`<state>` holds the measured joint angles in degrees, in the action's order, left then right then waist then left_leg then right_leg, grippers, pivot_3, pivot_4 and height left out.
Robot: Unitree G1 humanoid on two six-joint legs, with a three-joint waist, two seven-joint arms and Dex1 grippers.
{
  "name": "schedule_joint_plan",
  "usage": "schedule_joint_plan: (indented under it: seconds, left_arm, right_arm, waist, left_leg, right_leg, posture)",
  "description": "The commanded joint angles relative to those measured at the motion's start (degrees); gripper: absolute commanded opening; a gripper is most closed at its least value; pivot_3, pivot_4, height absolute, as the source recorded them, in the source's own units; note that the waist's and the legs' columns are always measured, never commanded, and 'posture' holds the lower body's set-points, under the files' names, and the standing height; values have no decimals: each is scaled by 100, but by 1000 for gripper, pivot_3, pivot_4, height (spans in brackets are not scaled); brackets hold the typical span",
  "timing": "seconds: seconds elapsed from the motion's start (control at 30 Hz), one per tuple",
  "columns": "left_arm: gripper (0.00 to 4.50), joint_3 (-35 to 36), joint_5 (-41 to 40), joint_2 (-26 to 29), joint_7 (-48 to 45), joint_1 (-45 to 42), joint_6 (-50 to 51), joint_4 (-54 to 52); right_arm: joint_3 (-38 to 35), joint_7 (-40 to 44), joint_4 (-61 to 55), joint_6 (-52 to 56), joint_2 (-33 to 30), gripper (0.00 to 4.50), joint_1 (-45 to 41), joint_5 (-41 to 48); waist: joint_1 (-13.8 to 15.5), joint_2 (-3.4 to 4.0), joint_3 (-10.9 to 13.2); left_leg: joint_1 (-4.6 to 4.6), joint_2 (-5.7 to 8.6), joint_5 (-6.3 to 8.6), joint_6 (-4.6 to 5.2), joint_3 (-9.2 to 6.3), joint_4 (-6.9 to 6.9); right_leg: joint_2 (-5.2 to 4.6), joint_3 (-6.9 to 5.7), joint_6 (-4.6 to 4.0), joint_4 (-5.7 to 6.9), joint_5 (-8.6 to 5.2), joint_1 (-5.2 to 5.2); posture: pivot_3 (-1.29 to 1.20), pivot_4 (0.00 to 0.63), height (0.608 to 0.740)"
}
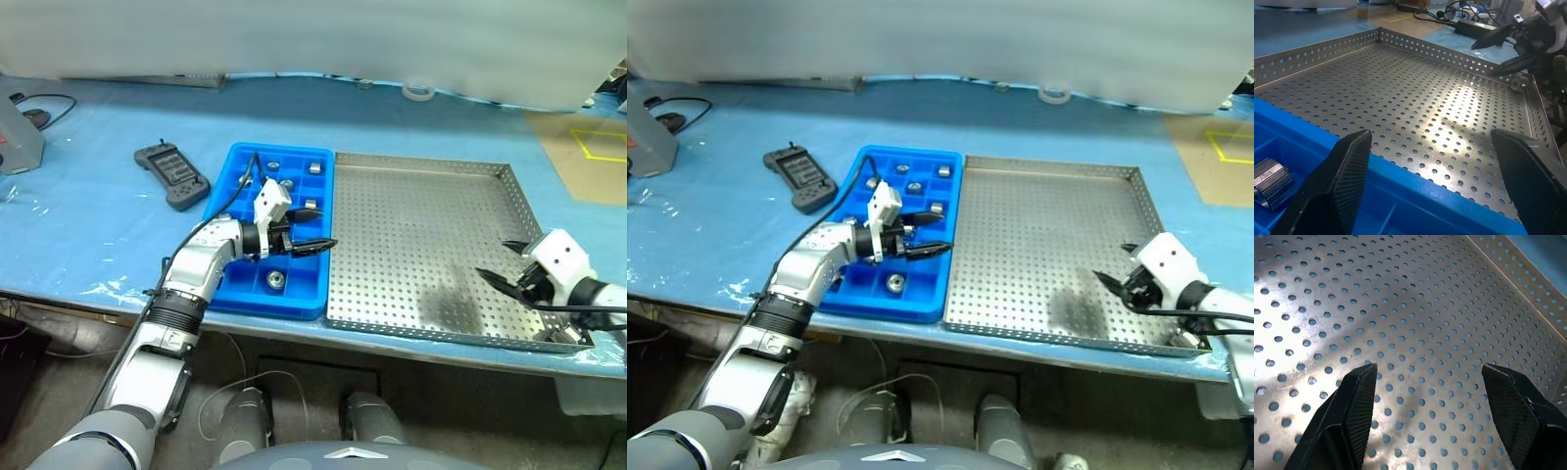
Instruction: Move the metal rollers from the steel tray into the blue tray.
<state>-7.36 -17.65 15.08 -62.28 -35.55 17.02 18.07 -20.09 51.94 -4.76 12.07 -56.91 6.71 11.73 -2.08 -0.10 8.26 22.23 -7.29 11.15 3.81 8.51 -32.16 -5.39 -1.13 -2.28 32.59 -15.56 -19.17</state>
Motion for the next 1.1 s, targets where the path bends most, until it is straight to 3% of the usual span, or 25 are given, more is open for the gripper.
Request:
schedule_joint_plan:
  seconds: [0.03, 0.2, 0.4, 0.67, 0.83, 1.1]
  left_arm:
    - [4071, -33, -66, -42, 5, 7, -5, -236]
    - [4071, -23, -44, -77, 33, 64, -51, -186]
    - [4071, -36, -2, -62, 53, 149, -126, -154]
    - [4071, -24, 2, -9, 75, 263, -184, -166]
    - [4071, -33, -1, -13, 74, 258, -215, -138]
    - [4071, -17, -15, 3, 79, 321, -278, -117]
  right_arm:
    - [-444, 713, 156, 251, -413, 3575, 309, 262]
    - [-687, 1445, 547, 331, -800, 3575, 1212, 98]
    - [-577, 1056, 1408, -768, -993, 3575, 1028, -559]
    - [-701, 1050, 2276, -1433, -1262, 3575, 538, -634]
    - [-448, 752, 2911, -3063, -1794, 3575, 751, -1485]
    - [-271, 1073, 2374, -3915, -1838, 3575, 1038, -1479]
  waist:
    - [10, -7, 0]
    - [42, -4, -1]
    - [-15, 1, -1]
    - [-13, 5, -2]
    - [15, 14, -3]
    - [-26, 12, -2]
  left_leg:
    - [1, -1, 0, 0, -1, 1]
    - [9, -3, 5, 6, -1, -1]
    - [7, -3, 5, 6, 1, -15]
    - [0, -4, 6, 6, 5, -13]
    - [9, -4, 8, 10, 5, -15]
    - [10, -6, 9, 11, 5, -19]
  right_leg:
    - [0, -3, 0, -1, 0, 1]
    - [0, -14, 0, -9, 0, 1]
    - [-2, -11, 0, -7, 0, 2]
    - [-1, -9, 0, -7, 0, 7]
    - [-2, -14, 0, -1, 0, 2]
    - [-2, -13, 0, 1, 0, 0]
  posture:
    - [-315, 150, 740]
    - [-310, 150, 740]
    - [-300, 150, 740]
    - [-292, 150, 740]
    - [-297, 150, 740]
    - [-293, 150, 740]
